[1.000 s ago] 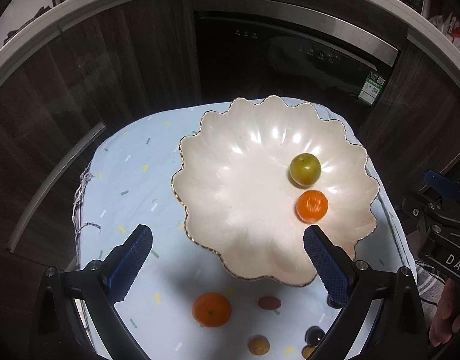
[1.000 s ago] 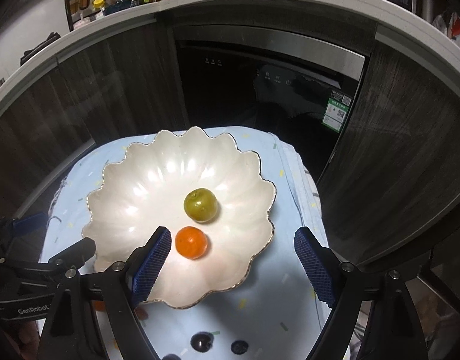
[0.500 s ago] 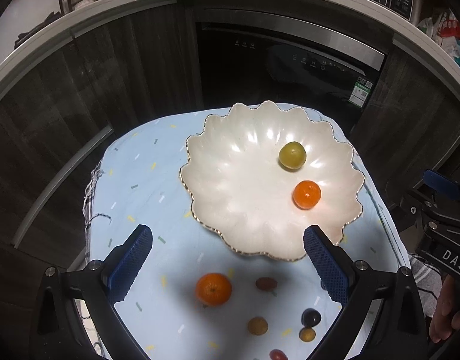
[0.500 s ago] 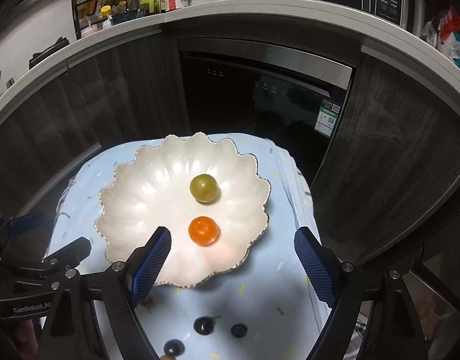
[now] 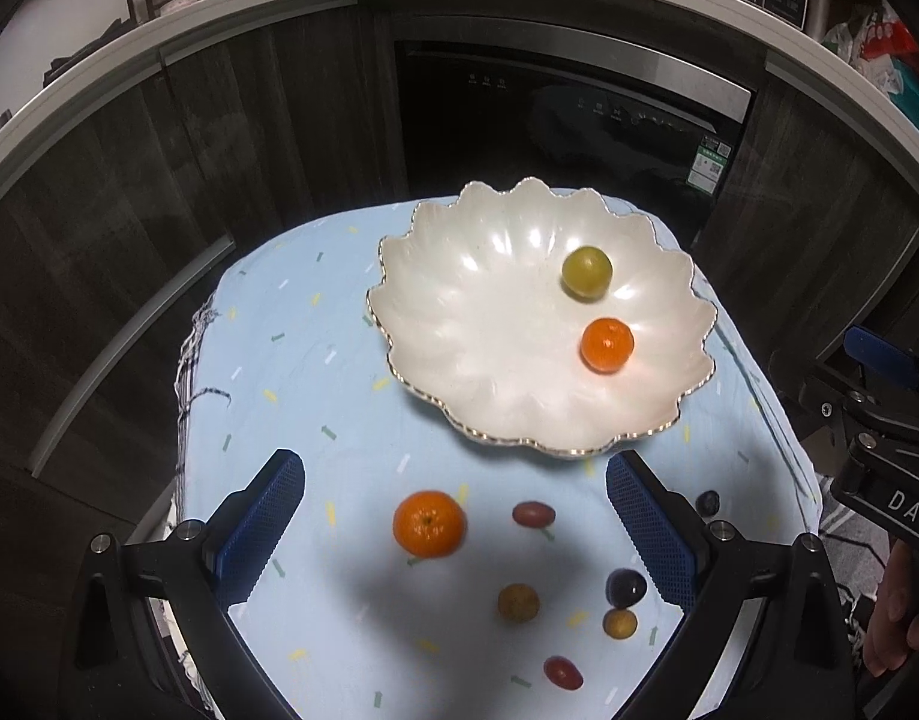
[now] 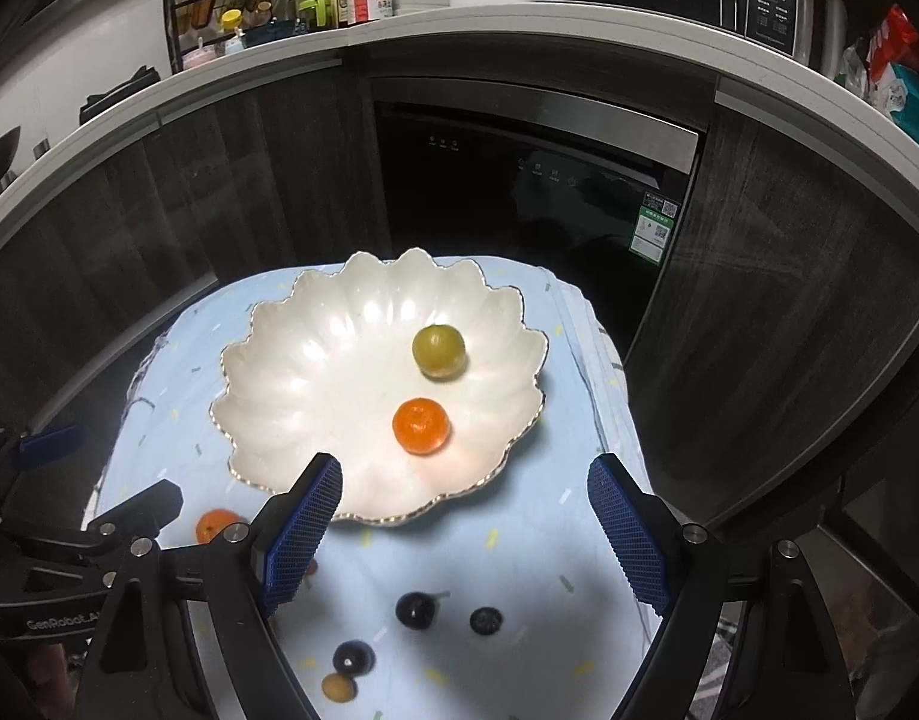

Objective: Organize fruits
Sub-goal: 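Withdraw both tools from the bowl toward the remaining fruits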

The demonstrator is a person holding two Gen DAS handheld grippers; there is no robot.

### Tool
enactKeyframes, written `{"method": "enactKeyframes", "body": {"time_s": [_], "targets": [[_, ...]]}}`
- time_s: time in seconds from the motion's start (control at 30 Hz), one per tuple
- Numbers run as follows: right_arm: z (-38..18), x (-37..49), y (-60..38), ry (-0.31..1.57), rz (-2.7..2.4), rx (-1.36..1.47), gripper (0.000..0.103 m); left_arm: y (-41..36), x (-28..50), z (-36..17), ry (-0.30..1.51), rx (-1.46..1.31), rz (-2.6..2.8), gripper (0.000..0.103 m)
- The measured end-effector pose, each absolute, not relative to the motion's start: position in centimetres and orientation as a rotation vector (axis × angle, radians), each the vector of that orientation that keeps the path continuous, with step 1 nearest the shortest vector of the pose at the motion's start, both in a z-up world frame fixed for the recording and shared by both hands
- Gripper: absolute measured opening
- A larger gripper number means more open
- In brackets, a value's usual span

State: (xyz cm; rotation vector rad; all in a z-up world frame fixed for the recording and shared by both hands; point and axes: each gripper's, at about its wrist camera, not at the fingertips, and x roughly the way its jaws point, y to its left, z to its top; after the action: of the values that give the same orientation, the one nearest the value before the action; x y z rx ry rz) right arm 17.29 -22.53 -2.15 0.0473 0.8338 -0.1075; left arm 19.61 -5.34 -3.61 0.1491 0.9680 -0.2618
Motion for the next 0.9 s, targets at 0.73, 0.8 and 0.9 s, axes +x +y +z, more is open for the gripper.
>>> {"method": "enactKeyframes", "body": {"time_s": [0.73, 0.8, 0.9], "targets": [[-4.4, 12.7, -21.4, 0.817, -0.052, 0.021, 0.085, -4.6, 13.6, -6.9, 0.972, 0.155, -0.242, 0.102], [-4.8, 12.2, -21.3, 0.817, -0.047, 0.016, 0.085, -4.7, 12.8, -7.3, 0.963, 0.16, -0.244, 0.102], [-5.3, 11.5, -21.0, 0.817, -0.036, 0.01, 0.085, -4.6, 11.4, -8.0, 0.947, 0.16, -0.254, 0.102]]}}
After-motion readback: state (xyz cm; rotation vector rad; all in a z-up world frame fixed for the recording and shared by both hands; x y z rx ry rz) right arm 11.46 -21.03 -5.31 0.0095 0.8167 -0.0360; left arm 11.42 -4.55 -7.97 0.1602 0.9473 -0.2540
